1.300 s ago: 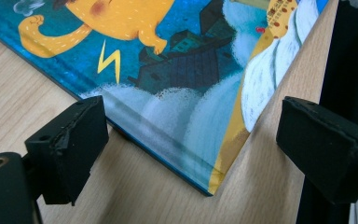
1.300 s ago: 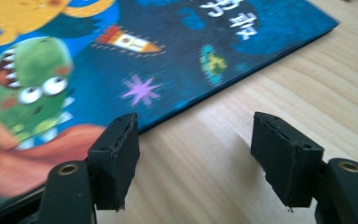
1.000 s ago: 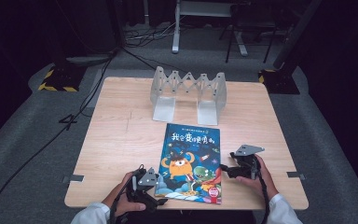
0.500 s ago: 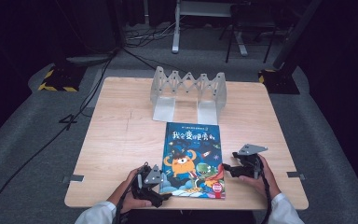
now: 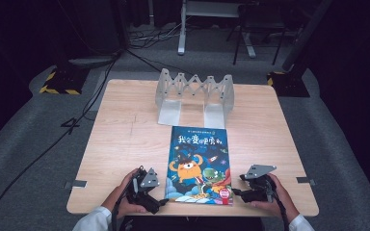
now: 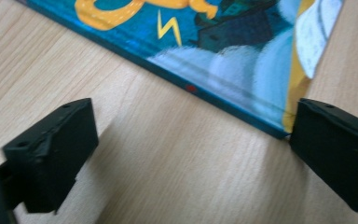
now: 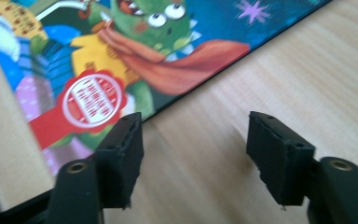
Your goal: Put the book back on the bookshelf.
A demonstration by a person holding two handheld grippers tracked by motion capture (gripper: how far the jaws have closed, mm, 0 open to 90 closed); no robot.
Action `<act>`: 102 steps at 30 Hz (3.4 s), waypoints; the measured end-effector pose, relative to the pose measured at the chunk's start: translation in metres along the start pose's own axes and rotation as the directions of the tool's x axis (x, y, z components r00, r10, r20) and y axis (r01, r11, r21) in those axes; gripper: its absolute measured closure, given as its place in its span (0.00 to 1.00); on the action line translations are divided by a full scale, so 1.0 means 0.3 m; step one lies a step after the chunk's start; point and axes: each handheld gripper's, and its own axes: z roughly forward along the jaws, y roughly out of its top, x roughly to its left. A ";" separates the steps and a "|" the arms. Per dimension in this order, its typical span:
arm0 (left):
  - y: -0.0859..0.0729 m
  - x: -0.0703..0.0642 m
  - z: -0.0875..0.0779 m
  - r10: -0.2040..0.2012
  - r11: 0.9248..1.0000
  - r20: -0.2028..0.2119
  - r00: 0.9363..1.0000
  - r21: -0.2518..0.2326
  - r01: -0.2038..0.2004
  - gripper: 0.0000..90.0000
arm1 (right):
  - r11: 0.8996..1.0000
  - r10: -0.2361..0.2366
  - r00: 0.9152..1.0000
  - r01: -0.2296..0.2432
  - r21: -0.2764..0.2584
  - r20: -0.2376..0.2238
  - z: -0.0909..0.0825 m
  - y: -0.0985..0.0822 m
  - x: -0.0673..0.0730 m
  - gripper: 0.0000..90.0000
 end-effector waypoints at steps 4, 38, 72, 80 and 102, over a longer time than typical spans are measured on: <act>-0.001 0.002 -0.002 0.002 1.000 0.000 1.000 0.005 -0.002 0.00 | 0.998 -0.004 1.000 0.005 0.062 -0.014 -0.016 0.006 0.033 0.47; 0.036 -0.070 0.026 0.028 0.999 0.023 0.999 -0.046 -0.027 0.24 | 0.907 -0.129 0.985 0.163 0.388 -0.113 -0.008 0.117 0.144 0.63; 0.015 -0.071 0.006 0.009 0.998 0.015 1.000 -0.061 -0.008 0.36 | 0.981 0.005 0.986 0.028 0.193 -0.169 -0.025 0.053 0.125 0.76; 0.016 -0.072 0.007 0.011 0.998 0.017 1.000 -0.063 -0.010 0.36 | 0.942 -0.075 0.992 0.104 0.319 -0.104 -0.023 0.088 0.153 0.76; 0.017 -0.072 0.007 0.013 0.998 0.020 1.000 -0.064 -0.012 0.36 | 0.970 -0.024 0.989 0.058 0.234 -0.144 -0.023 0.069 0.149 0.85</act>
